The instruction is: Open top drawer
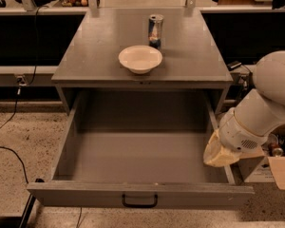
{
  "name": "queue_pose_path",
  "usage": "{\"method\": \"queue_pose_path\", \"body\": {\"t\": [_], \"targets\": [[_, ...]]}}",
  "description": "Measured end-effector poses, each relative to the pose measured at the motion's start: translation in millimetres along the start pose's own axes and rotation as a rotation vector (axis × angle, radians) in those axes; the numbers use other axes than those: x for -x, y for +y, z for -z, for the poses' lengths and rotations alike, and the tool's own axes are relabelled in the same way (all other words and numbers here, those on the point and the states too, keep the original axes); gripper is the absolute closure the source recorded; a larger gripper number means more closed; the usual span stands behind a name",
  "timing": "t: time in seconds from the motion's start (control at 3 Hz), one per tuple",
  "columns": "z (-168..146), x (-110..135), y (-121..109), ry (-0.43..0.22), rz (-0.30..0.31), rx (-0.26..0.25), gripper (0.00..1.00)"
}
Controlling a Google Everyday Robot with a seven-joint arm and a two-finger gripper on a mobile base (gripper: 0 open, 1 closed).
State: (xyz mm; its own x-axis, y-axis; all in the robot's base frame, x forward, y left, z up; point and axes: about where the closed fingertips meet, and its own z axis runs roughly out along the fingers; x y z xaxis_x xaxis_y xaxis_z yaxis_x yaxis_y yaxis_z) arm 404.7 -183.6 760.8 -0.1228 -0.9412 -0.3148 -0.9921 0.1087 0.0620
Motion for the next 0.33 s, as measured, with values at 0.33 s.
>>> {"method": "queue_pose_path", "body": {"t": [0.33], "targets": [[31.6, -17.4, -19.9, -0.126, -0.053, -0.157, 1.00]]}}
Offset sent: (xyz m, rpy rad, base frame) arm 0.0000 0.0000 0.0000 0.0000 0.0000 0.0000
